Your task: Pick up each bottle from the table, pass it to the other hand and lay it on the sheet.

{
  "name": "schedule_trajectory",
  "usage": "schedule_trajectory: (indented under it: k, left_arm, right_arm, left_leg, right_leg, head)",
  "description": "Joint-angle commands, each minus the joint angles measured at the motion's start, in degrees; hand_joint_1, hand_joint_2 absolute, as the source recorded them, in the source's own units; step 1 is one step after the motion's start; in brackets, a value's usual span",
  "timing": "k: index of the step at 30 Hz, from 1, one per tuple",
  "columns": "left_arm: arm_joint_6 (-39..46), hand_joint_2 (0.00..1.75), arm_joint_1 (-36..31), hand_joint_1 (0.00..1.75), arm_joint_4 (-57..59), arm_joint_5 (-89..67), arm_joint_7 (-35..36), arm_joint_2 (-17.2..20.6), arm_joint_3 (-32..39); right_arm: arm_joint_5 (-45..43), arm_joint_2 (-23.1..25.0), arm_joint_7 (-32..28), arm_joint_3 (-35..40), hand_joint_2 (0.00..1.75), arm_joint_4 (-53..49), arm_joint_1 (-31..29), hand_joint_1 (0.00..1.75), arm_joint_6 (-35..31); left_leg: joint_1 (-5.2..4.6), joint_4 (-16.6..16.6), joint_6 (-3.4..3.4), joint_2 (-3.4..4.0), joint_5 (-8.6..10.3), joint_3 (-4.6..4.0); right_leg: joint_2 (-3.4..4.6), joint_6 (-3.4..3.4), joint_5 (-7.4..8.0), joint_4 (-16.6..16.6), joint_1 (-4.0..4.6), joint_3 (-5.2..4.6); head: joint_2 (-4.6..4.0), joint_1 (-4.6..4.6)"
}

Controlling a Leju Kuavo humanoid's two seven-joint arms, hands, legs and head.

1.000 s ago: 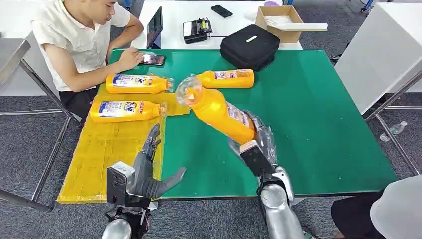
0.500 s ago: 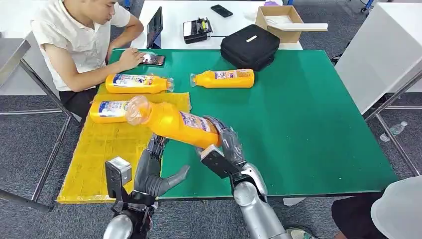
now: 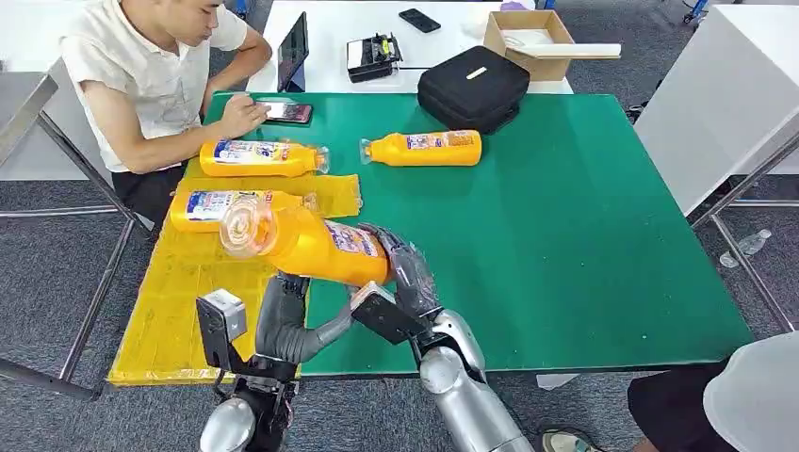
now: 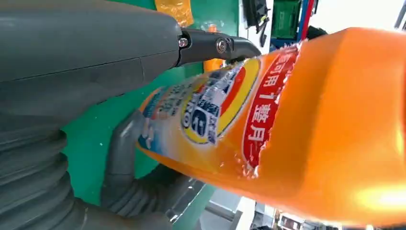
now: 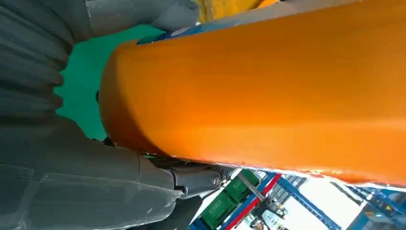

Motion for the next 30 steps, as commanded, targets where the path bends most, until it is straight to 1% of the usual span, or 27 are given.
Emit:
schedule_trajectory:
  k: [1,2,3,7,9,11,14,16,18,19,20,22,23,24,25,27,28,30]
  left_arm:
    - [2.19,1.75,-3.54,0.00,3.43,0.73,-1.16,-3.45,-1.67]
    - [2.63,1.75,-3.54,0.00,3.19,1.05,-1.29,-3.45,-1.47]
    - [2.91,1.75,-3.48,0.00,2.93,1.58,-1.38,-3.45,-1.14]
    - [3.30,1.75,-3.47,0.00,2.08,3.85,-2.11,-3.45,-0.92]
    - [3.70,1.75,-3.36,0.00,1.31,4.02,-2.85,-3.45,-1.06]
    - [4.74,1.75,-3.47,0.00,0.69,3.14,-3.70,-3.45,-0.97]
    - [5.68,1.75,-3.87,0.00,0.79,3.92,-3.96,-3.45,-1.15]
    - [5.75,1.75,-3.98,0.00,0.92,4.05,-3.99,-3.45,-1.19]
    - [5.75,1.75,-3.98,0.00,0.92,4.05,-3.99,-3.45,-1.19]
    - [5.77,1.75,-3.95,0.00,0.85,4.67,-4.23,-3.45,-1.23]
    - [5.73,1.75,-3.95,0.00,0.74,5.58,-4.49,-3.45,-1.18]
    - [5.78,1.75,-4.00,0.00,0.82,9.75,-3.92,-3.45,-0.70]
    - [5.79,1.75,-4.02,0.00,0.87,9.77,-3.93,-3.45,-0.57]
    - [5.79,1.75,-4.02,0.00,0.87,9.77,-3.93,-3.45,-0.57]
    - [5.75,1.75,-4.03,0.00,0.77,10.99,-4.39,-3.45,-0.44]
    - [5.70,1.75,-4.16,0.00,0.76,11.05,-4.40,-3.45,-0.39]
    - [5.68,1.75,-4.26,1.75,0.78,11.04,-4.41,-3.45,-0.41]
    - [4.67,1.75,-4.56,1.75,1.08,10.74,-5.13,-3.45,-0.57]
  right_arm:
    - [-0.88,-0.14,-0.52,5.16,1.75,4.47,-1.69,1.75,0.41]
    - [-0.96,-0.19,-0.54,5.65,1.75,4.44,-1.44,1.75,0.39]
    - [-1.09,-0.27,-0.60,6.02,1.75,4.38,-1.23,1.75,0.42]
    - [-2.15,-0.17,-0.71,6.61,1.75,4.95,-1.08,1.75,0.50]
    - [-2.51,-0.10,-0.71,6.97,1.75,5.17,-1.07,1.75,0.61]
    - [-2.76,0.02,-0.68,7.58,1.75,4.89,-0.83,1.75,0.78]
    - [-3.19,0.33,-0.72,8.29,1.75,5.47,-0.82,1.75,0.88]
    - [-3.23,0.43,-0.72,8.41,1.75,5.72,-0.87,1.75,0.79]
    - [-3.23,0.43,-0.72,8.41,1.75,5.72,-0.87,1.75,0.79]
    - [-3.30,0.26,-0.68,8.47,1.75,6.06,-1.01,1.75,0.75]
    - [-3.40,0.29,-0.64,8.55,1.75,6.52,-1.11,1.75,0.72]
    - [-3.97,0.48,-0.89,8.71,1.75,7.70,-1.16,1.75,0.85]
    - [-4.04,0.56,-0.96,8.75,1.75,7.87,-1.08,1.75,0.82]
    - [-4.04,0.56,-0.96,8.75,1.75,7.87,-1.08,1.75,0.82]
    - [-4.49,0.68,-1.17,8.78,1.75,8.57,-1.16,1.75,0.85]
    - [-4.54,0.71,-1.17,8.89,1.75,8.92,-1.26,1.75,0.88]
    - [-4.57,0.74,-1.17,8.91,1.75,9.16,-1.35,1.75,0.88]
    - [-5.15,0.95,-1.43,8.83,1.75,10.37,-1.92,1.75,0.69]
  left_leg:
    - [0.06,0.06,0.01,0.11,-0.13,0.25]
    - [0.03,0.01,0.00,-0.03,0.00,-0.01]
    - [0.05,0.04,0.00,-0.01,-0.07,0.13]
    - [0.05,0.03,0.00,0.04,-0.04,0.04]
    - [0.07,0.04,0.00,0.05,-0.10,0.18]
    - [0.04,0.03,0.01,0.00,-0.02,0.02]
    - [0.05,0.06,0.02,0.05,-0.10,0.15]
    - [0.04,0.02,0.00,-0.04,-0.01,0.00]
    - [0.07,0.06,0.00,0.01,-0.08,0.12]
    - [0.04,0.02,0.00,-0.02,-0.02,0.03]
    - [0.06,0.04,0.00,-0.02,-0.05,0.09]
    - [0.05,0.03,0.00,-0.01,-0.02,0.00]
    - [0.07,0.07,0.01,0.05,-0.12,0.20]
    - [0.05,0.03,0.00,0.00,-0.05,0.07]
    - [0.07,0.05,0.01,0.03,-0.10,0.17]
    - [0.04,0.02,0.01,-0.01,-0.03,0.04]
    - [0.05,0.02,0.01,-0.02,-0.02,0.02]
    - [0.04,0.02,0.00,-0.01,-0.03,0.03]
  right_leg:
    - [-0.04,-0.32,-0.10,0.00,0.12,0.29]
    - [-0.08,-0.09,-0.01,-0.01,0.05,0.04]
    - [-0.11,-0.23,-0.08,-0.01,0.10,0.19]
    - [-0.06,-0.14,-0.03,-0.01,0.07,0.07]
    - [-0.11,-0.26,-0.10,-0.02,0.12,0.23]
    - [-0.06,-0.12,-0.02,-0.01,0.06,0.04]
    - [-0.08,-0.24,-0.09,0.00,0.10,0.19]
    - [-0.11,-0.13,-0.03,-0.01,0.06,0.03]
    - [-0.11,-0.25,-0.09,-0.01,0.12,0.16]
    - [-0.09,-0.14,-0.04,-0.01,0.06,0.06]
    - [-0.13,-0.21,-0.07,-0.02,0.10,0.14]
    - [-0.08,-0.12,-0.02,-0.02,0.07,0.03]
    - [-0.09,-0.30,-0.12,0.00,0.13,0.24]
    - [-0.09,-0.17,-0.05,-0.02,0.08,0.12]
    - [-0.10,-0.26,-0.10,-0.02,0.12,0.22]
    - [-0.09,-0.14,-0.04,-0.02,0.07,0.08]
    - [-0.09,-0.14,-0.03,-0.02,0.07,0.06]
    - [-0.09,-0.15,-0.04,-0.02,0.07,0.07]
  head:
    - [0.00,0.00]
    - [0.00,0.00]
    - [0.00,0.00]
    - [0.00,0.00]
    - [0.00,0.00]
    - [0.00,0.00]
    - [0.00,0.00]
    - [0.00,0.02]
    - [0.00,0.02]
    - [0.00,0.00]
    - [0.00,0.02]
    - [0.00,0.00]
    - [0.00,0.00]
    - [0.00,0.00]
    - [0.00,0.00]
    - [0.00,0.02]
    - [0.00,0.00]
    - [0.00,0.02]
